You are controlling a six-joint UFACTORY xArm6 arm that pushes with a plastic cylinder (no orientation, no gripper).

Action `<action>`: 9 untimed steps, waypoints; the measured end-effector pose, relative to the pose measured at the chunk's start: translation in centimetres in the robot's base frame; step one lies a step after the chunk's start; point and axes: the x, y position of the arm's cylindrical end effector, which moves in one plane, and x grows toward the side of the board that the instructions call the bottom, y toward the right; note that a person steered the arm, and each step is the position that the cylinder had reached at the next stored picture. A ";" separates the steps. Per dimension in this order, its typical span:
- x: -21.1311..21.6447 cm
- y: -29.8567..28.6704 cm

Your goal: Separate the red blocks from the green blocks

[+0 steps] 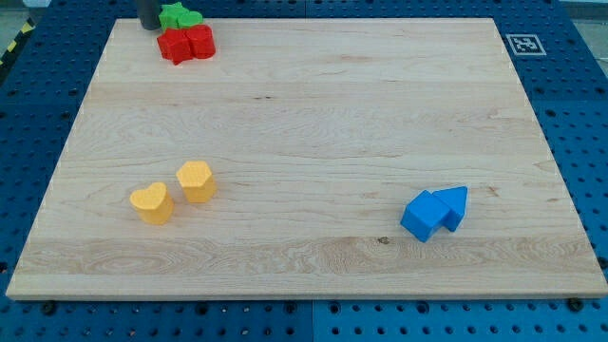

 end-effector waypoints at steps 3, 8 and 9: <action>5.0 2.3; 5.9 9.8; 5.6 12.0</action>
